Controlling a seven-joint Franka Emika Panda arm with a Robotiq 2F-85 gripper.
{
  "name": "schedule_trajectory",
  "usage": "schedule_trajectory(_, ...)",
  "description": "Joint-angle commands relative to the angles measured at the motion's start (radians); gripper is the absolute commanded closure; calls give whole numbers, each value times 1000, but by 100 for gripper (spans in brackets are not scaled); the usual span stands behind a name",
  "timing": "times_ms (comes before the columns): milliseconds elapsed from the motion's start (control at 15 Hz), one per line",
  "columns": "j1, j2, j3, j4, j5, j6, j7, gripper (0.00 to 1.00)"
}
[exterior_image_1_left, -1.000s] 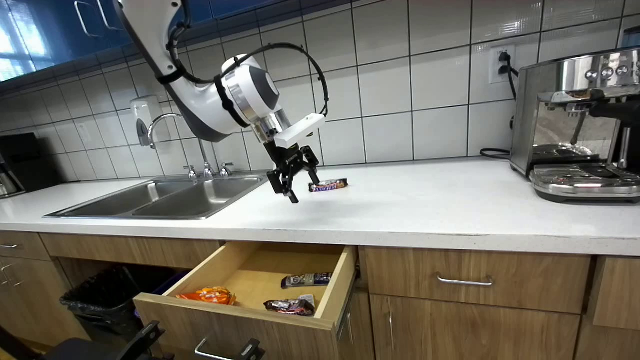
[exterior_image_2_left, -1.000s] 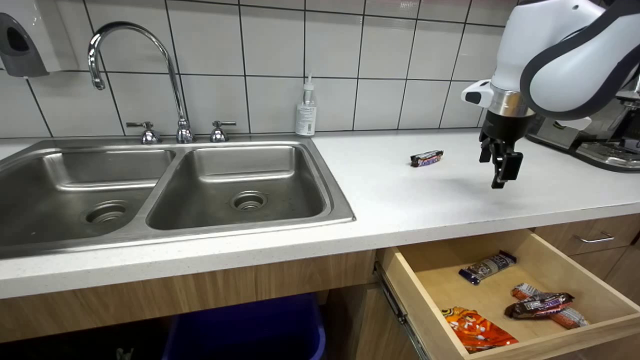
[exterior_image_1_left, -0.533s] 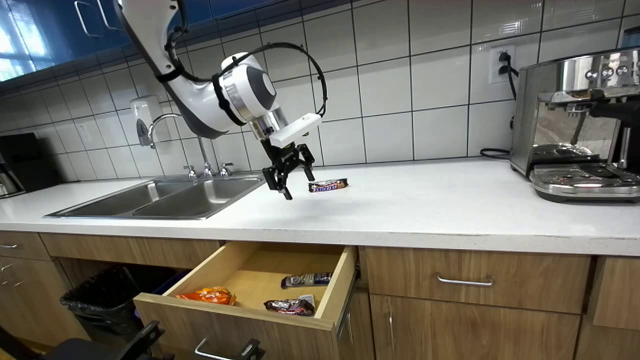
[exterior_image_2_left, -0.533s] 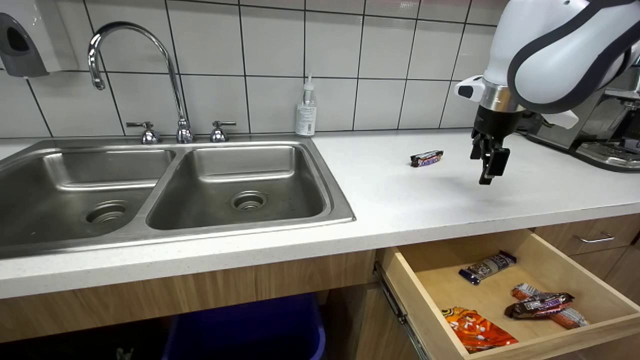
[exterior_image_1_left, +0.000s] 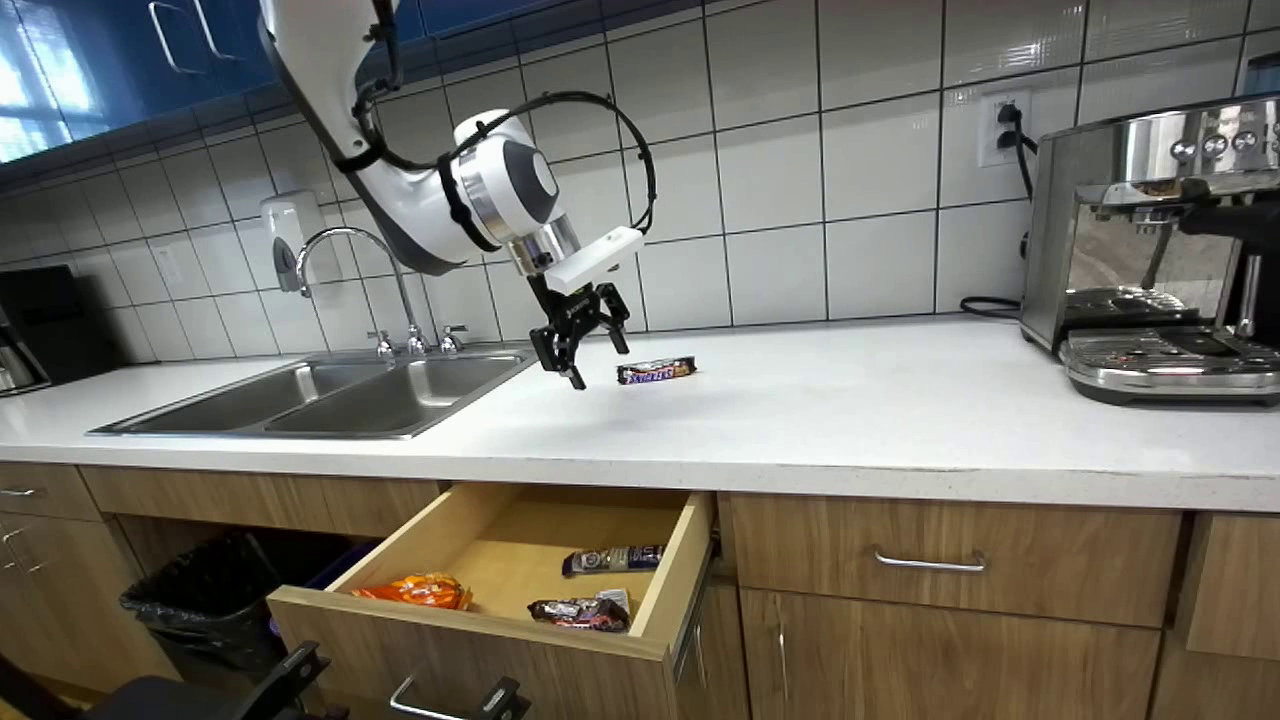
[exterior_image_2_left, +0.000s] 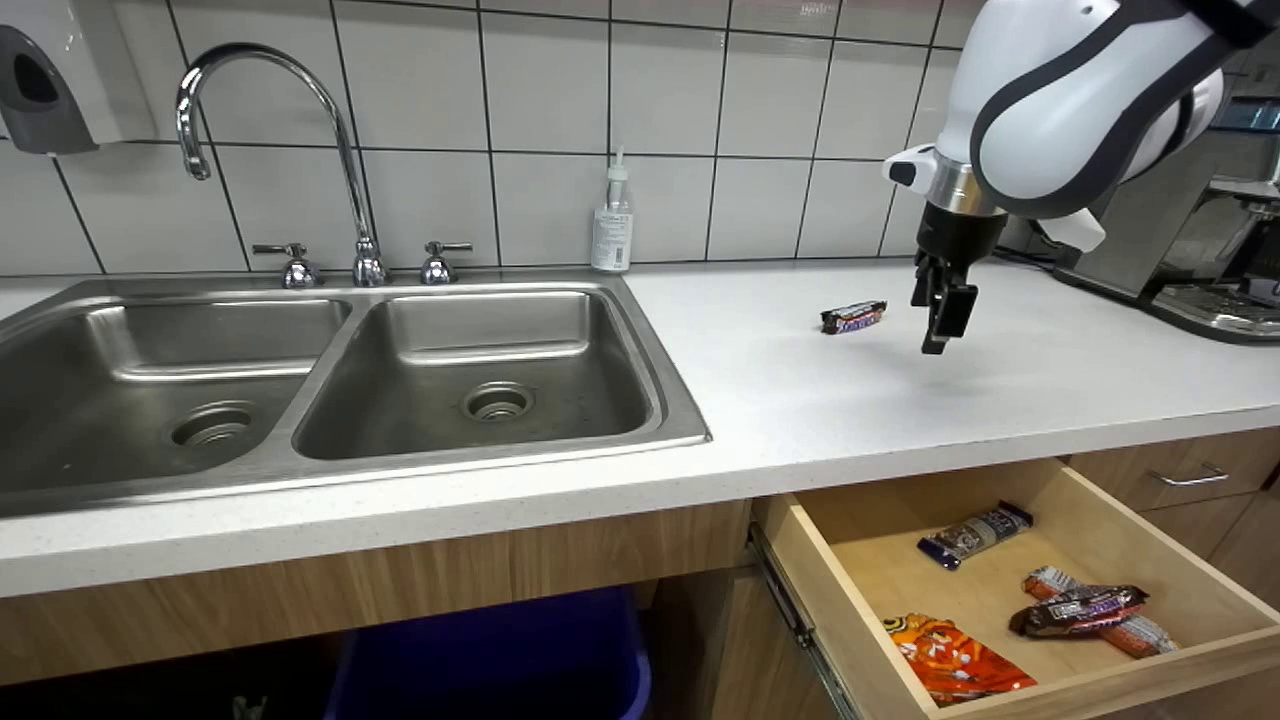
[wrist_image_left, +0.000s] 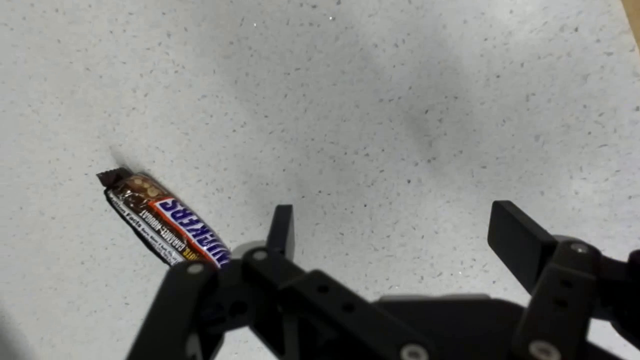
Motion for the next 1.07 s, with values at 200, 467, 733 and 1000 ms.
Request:
schedule_trajectory(200,1,102,17,159,24,-35,-15,0)
schedule_trajectory(467,4,156,24,235,26,-40,-20,0)
schedule_trajectory(733,-17,200,45,302,40,-59,-65,0)
schedule_trajectory(1000,-45,235,66,362,70,-82,-159,0)
